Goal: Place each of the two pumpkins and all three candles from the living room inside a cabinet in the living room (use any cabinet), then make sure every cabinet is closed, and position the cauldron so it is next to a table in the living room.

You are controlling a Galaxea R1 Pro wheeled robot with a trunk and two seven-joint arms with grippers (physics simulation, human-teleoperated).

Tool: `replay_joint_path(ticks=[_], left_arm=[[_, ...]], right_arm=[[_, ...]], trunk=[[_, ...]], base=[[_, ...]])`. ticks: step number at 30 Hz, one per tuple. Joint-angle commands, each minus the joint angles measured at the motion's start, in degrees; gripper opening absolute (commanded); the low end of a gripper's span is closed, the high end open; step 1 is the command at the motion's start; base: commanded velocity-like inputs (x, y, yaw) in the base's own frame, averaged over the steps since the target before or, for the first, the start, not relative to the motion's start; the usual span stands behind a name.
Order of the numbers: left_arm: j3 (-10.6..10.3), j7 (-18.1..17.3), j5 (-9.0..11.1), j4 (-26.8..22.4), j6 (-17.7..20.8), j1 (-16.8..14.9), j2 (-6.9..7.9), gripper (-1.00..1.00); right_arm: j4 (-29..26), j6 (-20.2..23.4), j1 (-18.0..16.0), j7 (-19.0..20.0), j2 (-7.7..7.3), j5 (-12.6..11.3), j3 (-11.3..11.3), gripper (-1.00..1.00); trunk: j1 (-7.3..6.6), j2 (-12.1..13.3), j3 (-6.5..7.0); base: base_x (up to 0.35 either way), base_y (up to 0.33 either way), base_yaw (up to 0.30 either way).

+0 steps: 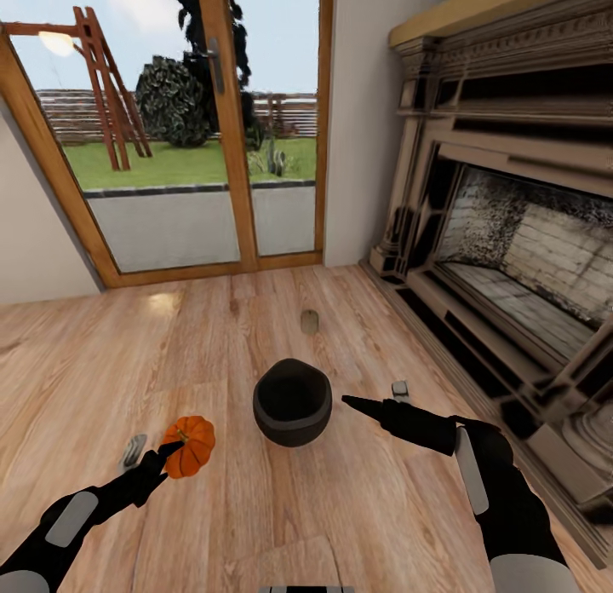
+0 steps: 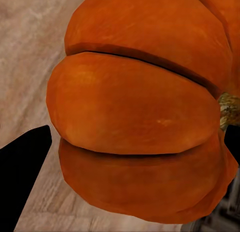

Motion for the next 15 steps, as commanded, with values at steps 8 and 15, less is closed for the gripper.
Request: replay_joint_path(ticks=[8,15], left_arm=[[0.22,0.07,-0.04,0.02,0.43,-0.02,-0.02,-1.0],[0.22,0.07,-0.02,0.01,0.43,-0.02,-0.02,-1.0]], right_arm=[[0.0,0.25,-0.03,-0.03,0.02,0.07,-0.11,1.0],[0.18,0.31,-0.03,0.0,0.02,0.11,-0.11,1.0]], trunk=[[-1.38,2.4,1.48],[-1.6,2.8,1.66]], base=[[-0.266,0.0,-0.004],[-0.311,0.0,-0.19]])
